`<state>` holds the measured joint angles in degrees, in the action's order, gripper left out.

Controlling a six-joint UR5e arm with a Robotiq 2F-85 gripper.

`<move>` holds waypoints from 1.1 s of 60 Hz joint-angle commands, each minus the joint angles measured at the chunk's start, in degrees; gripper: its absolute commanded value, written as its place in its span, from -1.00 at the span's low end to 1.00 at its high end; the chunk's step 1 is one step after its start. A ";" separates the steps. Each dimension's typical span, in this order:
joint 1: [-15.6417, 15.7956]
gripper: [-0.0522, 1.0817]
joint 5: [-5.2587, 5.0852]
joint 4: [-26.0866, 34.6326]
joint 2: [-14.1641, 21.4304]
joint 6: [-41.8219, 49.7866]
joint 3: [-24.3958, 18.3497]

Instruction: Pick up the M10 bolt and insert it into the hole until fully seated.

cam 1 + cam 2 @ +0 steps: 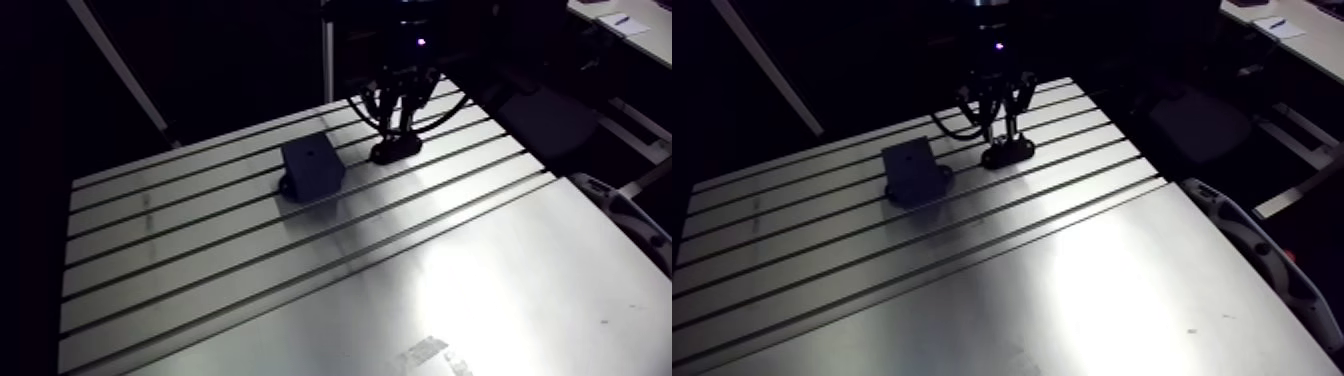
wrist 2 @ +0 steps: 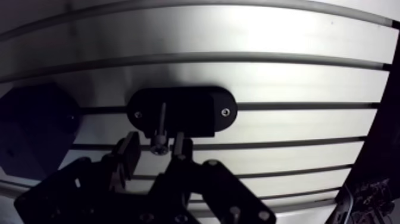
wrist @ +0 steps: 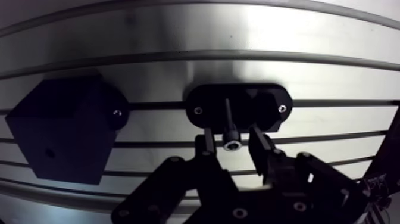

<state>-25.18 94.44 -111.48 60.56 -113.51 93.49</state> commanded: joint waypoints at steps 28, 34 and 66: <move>0.04 0.17 0.00 -0.01 -0.30 0.00 0.16; 0.03 0.18 0.08 -0.01 -0.32 0.00 0.07; -0.05 0.30 0.09 -0.01 -0.67 0.00 -0.19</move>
<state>-25.22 94.53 -111.49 59.92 -113.51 93.40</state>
